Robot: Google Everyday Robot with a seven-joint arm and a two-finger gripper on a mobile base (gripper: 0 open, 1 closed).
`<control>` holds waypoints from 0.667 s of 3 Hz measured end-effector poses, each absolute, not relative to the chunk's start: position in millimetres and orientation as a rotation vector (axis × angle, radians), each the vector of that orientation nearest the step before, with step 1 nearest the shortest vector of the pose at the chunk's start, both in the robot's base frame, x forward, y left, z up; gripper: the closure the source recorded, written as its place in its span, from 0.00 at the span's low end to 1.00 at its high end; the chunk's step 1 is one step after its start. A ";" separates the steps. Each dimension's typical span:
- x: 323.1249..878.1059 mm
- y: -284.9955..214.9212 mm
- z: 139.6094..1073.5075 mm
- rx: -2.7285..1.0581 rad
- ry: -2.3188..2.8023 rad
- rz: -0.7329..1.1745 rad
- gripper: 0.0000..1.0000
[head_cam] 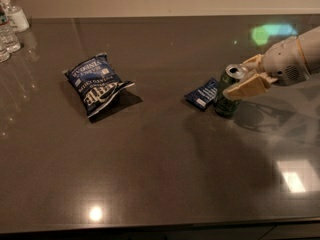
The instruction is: Move green can near rxbar blueberry
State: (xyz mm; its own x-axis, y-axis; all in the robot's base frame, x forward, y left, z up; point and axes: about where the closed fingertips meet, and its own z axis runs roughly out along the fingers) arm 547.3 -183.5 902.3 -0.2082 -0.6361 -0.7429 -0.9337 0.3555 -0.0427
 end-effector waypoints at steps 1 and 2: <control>548.0 -184.1 900.9 -1.368 1.934 0.554 0.07; 544.9 -181.7 899.1 -1.389 1.905 0.541 0.00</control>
Offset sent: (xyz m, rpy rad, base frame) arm -0.0076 0.0010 -0.0050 -0.0091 -0.0706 0.0414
